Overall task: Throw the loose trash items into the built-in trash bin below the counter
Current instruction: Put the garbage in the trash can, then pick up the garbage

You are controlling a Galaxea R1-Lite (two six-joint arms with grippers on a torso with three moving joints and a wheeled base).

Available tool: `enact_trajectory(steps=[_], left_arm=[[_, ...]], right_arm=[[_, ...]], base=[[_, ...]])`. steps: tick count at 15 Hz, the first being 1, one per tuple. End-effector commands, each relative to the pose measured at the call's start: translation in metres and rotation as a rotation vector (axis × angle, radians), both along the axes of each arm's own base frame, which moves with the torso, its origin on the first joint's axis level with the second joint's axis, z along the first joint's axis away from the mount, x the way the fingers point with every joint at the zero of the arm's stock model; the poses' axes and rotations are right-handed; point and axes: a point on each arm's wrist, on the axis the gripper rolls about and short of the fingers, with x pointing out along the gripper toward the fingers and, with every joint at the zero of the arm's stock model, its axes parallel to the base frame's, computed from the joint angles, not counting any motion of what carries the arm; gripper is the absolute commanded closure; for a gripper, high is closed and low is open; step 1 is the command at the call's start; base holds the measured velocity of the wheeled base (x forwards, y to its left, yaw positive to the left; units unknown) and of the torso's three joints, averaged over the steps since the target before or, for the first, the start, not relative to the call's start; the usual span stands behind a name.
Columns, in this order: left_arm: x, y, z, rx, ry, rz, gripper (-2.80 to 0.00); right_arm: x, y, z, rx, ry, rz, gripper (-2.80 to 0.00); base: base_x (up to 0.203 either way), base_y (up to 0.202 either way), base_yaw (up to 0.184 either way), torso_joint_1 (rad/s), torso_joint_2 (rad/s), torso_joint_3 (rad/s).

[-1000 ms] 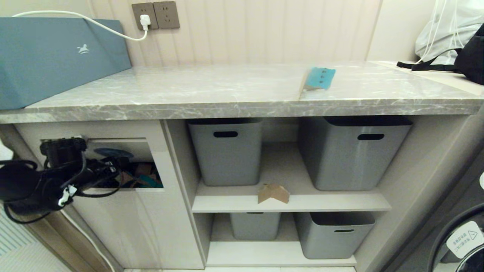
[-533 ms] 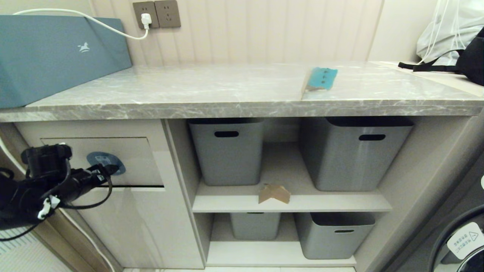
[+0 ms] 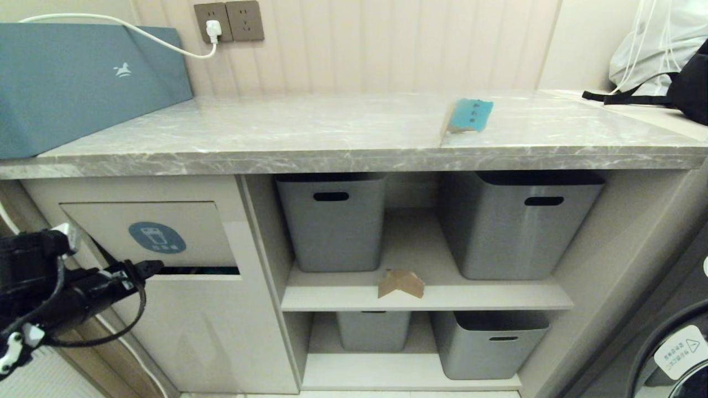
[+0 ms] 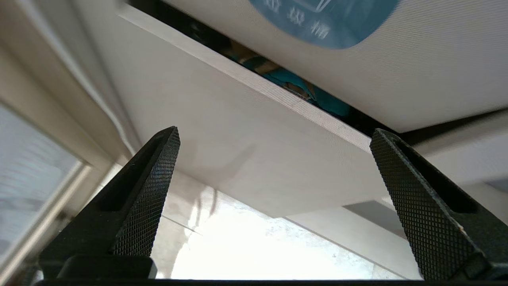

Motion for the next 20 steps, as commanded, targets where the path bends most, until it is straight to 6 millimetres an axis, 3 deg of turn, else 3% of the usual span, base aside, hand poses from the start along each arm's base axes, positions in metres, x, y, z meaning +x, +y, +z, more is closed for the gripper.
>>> enact_trajectory(steps=[1,5,14,15,20], left_arm=[[-0.025,-0.005,0.018,0.030,-0.067,-0.007,-2.80],[-0.078,-0.018,0.016,0.145,-0.072,-0.158,-2.80],[-0.103,-0.025,0.016,0.212,-0.092,-0.205,-2.80],[-0.109,-0.026,0.014,0.213,-0.094,-0.220,0.00],[-0.126,-0.031,0.011,0.221,-0.118,-0.253,0.00]], right_arm=[[0.000,0.000,0.000,0.000,0.000,0.000,0.00],[0.000,0.000,0.000,0.000,0.000,0.000,0.00],[0.000,0.000,0.000,0.000,0.000,0.000,0.00],[0.000,0.000,0.000,0.000,0.000,0.000,0.00],[0.000,0.000,0.000,0.000,0.000,0.000,0.00]], base=[[0.000,0.000,0.000,0.000,0.00,0.000],[0.000,0.000,0.000,0.000,0.00,0.000],[0.000,0.000,0.000,0.000,0.00,0.000],[0.000,0.000,0.000,0.000,0.00,0.000],[0.000,0.000,0.000,0.000,0.00,0.000]])
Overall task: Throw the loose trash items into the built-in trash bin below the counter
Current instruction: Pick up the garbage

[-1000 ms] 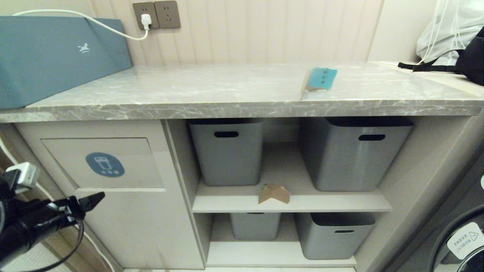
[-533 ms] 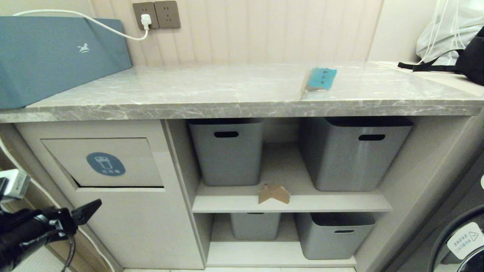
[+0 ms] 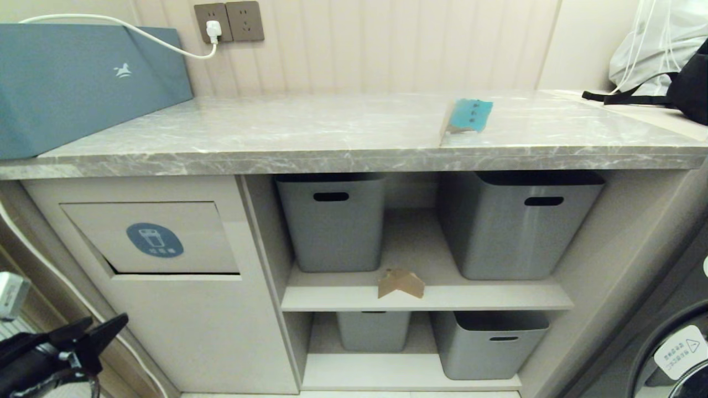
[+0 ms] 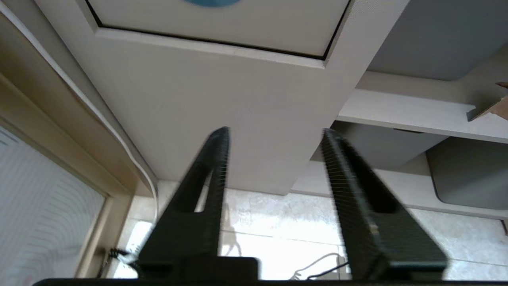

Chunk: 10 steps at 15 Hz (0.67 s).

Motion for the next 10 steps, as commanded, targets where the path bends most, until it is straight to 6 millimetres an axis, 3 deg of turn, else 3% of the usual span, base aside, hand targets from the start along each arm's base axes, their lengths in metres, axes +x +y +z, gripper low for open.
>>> enact_trajectory(steps=[1,6,10], left_arm=[[-0.009,-0.002,0.003,0.017,-0.038,-0.007,0.00],[-0.059,-0.013,0.004,0.206,-0.195,-0.084,0.00],[-0.108,-0.024,-0.006,0.243,-0.319,-0.162,0.00]], right_arm=[[0.000,0.000,0.000,0.000,0.000,0.000,0.00],[0.000,0.000,0.000,0.000,0.000,0.001,0.00],[0.000,0.000,0.000,0.000,0.000,0.000,0.00]], base=[[0.000,0.000,0.000,0.000,0.00,0.000],[0.000,0.000,0.000,0.000,0.00,0.000],[0.000,0.000,0.000,0.000,0.00,0.000]])
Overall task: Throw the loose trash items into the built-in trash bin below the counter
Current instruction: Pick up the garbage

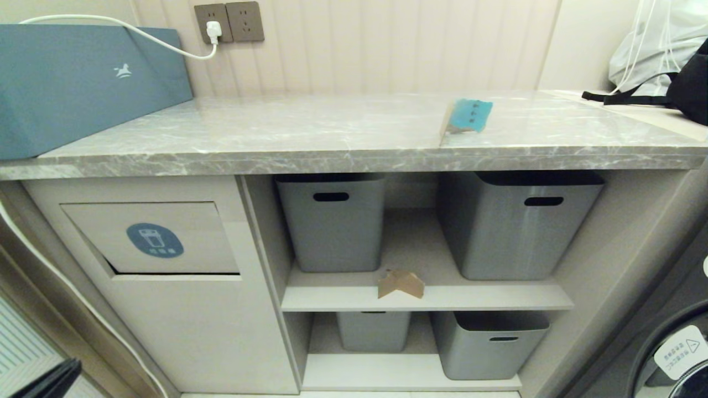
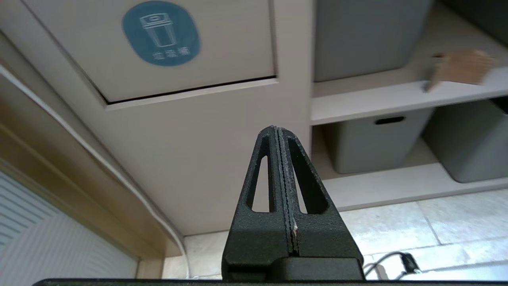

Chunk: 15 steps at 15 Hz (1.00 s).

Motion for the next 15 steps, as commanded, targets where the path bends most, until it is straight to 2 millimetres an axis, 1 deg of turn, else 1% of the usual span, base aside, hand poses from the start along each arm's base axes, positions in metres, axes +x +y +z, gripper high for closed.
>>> enact_trajectory(steps=[1,2,4,6,7,10,12,13,14,15], left_arm=[[-0.029,-0.005,-0.006,0.013,-0.114,-0.013,0.00],[-0.038,-0.006,-0.015,0.005,-0.092,-0.021,0.00],[-0.044,-0.007,-0.028,-0.048,-0.021,-0.033,0.00],[-0.042,-0.007,-0.030,-0.074,0.033,-0.088,0.00],[-0.043,-0.007,-0.031,-0.075,0.032,-0.103,0.00],[-0.056,-0.008,-0.032,-0.071,-0.089,-0.174,0.00],[-0.066,-0.009,-0.034,-0.061,-0.187,-0.190,0.00],[-0.070,-0.008,-0.036,-0.055,-0.220,-0.153,0.00],[-0.070,-0.005,-0.040,-0.046,-0.205,-0.038,0.00],[-0.070,-0.003,-0.049,-0.041,-0.114,0.054,0.00]], right_arm=[[0.000,0.000,0.000,0.000,0.000,0.001,0.00],[0.000,0.000,0.000,0.000,0.000,0.000,0.00],[0.000,0.000,0.000,0.000,0.000,0.000,0.00],[0.000,0.000,0.000,0.000,0.000,0.000,0.00],[0.000,0.000,0.000,0.000,0.000,0.000,0.00],[0.000,0.000,0.000,0.000,0.000,0.000,0.00],[0.000,0.000,0.000,0.000,0.000,0.000,0.00],[0.000,0.000,0.000,0.000,0.000,0.000,0.00],[0.000,0.000,0.000,0.000,0.000,0.000,0.00],[0.000,0.000,0.000,0.000,0.000,0.000,0.00]], base=[[0.000,0.000,0.000,0.000,0.00,0.000],[0.000,0.000,0.000,0.000,0.00,0.000],[0.000,0.000,0.000,0.000,0.00,0.000],[0.000,0.000,0.000,0.000,0.00,0.000],[0.000,0.000,0.000,0.000,0.00,0.000],[0.000,0.000,0.000,0.000,0.00,0.000],[0.000,0.000,0.000,0.000,0.00,0.000],[0.000,0.000,0.000,0.000,0.00,0.000],[0.000,0.000,0.000,0.000,0.00,0.000],[0.000,0.000,0.000,0.000,0.00,0.000]])
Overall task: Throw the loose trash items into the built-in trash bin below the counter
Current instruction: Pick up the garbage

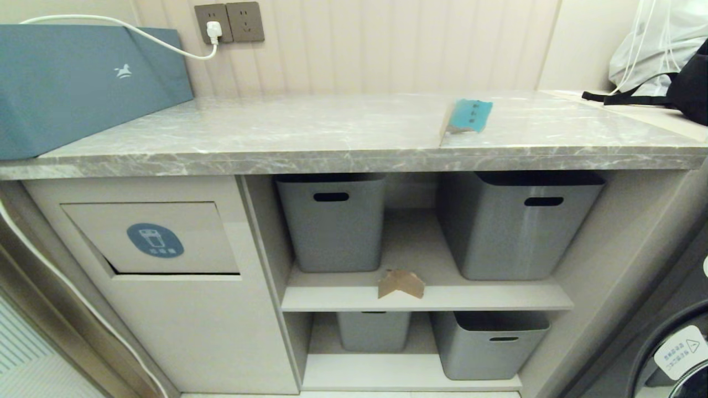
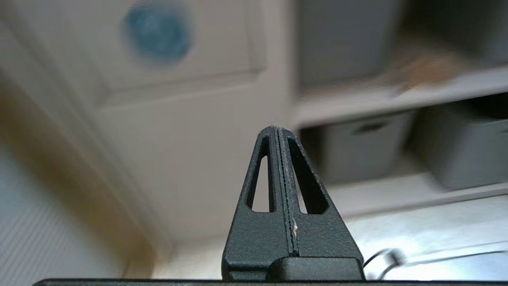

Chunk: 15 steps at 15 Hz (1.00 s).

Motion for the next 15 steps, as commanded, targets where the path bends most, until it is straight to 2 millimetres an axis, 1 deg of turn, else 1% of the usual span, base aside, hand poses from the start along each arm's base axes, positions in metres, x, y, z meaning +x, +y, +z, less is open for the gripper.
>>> enact_trajectory(steps=[1,5,8,15], left_arm=[[-0.0031,0.0015,-0.0092,0.004,0.045,0.067,0.00],[-0.0029,0.0008,-0.0072,0.008,0.019,0.032,0.00],[-0.0029,0.0012,-0.0075,-0.036,0.024,0.047,0.00],[-0.0031,0.0012,-0.0073,-0.010,0.026,0.043,0.00]], right_arm=[[0.0000,0.0000,0.0000,0.000,0.000,0.000,0.00],[0.0000,0.0000,0.0000,0.000,0.000,0.000,0.00],[0.0000,0.0000,0.0000,0.000,0.000,0.000,0.00],[0.0000,0.0000,0.0000,0.000,0.000,0.000,0.00]], base=[[0.000,0.000,0.000,0.000,0.00,0.000],[0.000,0.000,0.000,0.000,0.00,0.000],[0.000,0.000,0.000,0.000,0.00,0.000],[0.000,0.000,0.000,0.000,0.00,0.000]])
